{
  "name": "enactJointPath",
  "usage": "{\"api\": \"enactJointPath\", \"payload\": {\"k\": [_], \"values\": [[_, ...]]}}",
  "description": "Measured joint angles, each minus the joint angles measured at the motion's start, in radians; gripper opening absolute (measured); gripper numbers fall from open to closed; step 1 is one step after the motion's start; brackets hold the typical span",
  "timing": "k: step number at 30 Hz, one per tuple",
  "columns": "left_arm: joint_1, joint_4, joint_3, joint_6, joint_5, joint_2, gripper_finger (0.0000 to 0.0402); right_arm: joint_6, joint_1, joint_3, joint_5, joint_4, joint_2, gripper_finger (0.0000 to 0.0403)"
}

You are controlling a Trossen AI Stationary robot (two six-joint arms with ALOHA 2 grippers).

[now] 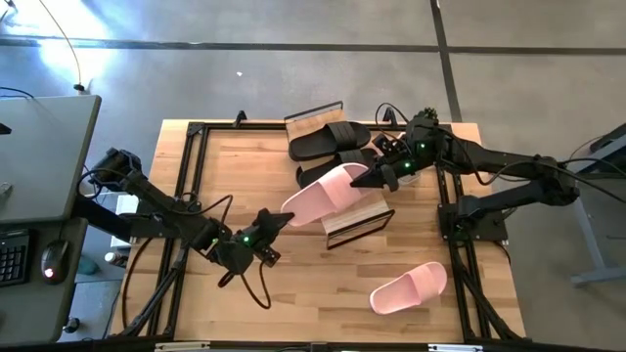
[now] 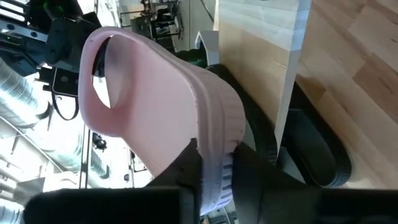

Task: Pick and place slides into the shelf
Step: Put the pink slide under the shelf

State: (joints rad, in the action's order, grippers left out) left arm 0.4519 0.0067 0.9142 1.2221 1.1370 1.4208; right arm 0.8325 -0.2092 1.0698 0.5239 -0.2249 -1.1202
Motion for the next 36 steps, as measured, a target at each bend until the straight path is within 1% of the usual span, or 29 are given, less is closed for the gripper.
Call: {"api": "enactJointPath", "payload": {"k": [4, 8, 15, 21, 25, 29, 31, 36], "values": [[0.000, 0.000, 0.000, -0.023, 0.000, 0.000, 0.0037, -0.004, 0.000, 0.000, -0.001, -0.011, 0.000, 0.0012], [0.000, 0.001, 0.000, -0.026, 0.001, 0.000, 0.0037, -0.046, 0.000, 0.000, -0.001, -0.043, 0.001, 0.0031], [0.000, 0.021, 0.000, -0.053, 0.006, 0.000, 0.0035, -0.101, 0.000, 0.000, -0.002, -0.078, 0.002, 0.0085], [0.008, 0.023, 0.000, -0.076, 0.035, 0.000, 0.0034, -0.107, 0.000, 0.000, -0.036, -0.133, 0.004, 0.0124], [0.039, 0.033, 0.000, -0.078, 0.068, 0.000, 0.0034, -0.136, 0.000, 0.000, -0.062, -0.174, 0.023, 0.0130], [0.081, 0.052, 0.000, -0.076, 0.095, 0.000, 0.0033, -0.169, 0.001, 0.017, -0.101, -0.194, 0.069, 0.0130], [0.103, 0.052, 0.000, -0.070, 0.126, 0.000, 0.0033, -0.188, 0.001, 0.032, -0.135, -0.223, 0.099, 0.0130], [0.175, 0.053, 0.000, -0.066, 0.210, -0.001, 0.0033, -0.252, 0.005, 0.040, -0.175, -0.249, 0.171, 0.0130]]}}
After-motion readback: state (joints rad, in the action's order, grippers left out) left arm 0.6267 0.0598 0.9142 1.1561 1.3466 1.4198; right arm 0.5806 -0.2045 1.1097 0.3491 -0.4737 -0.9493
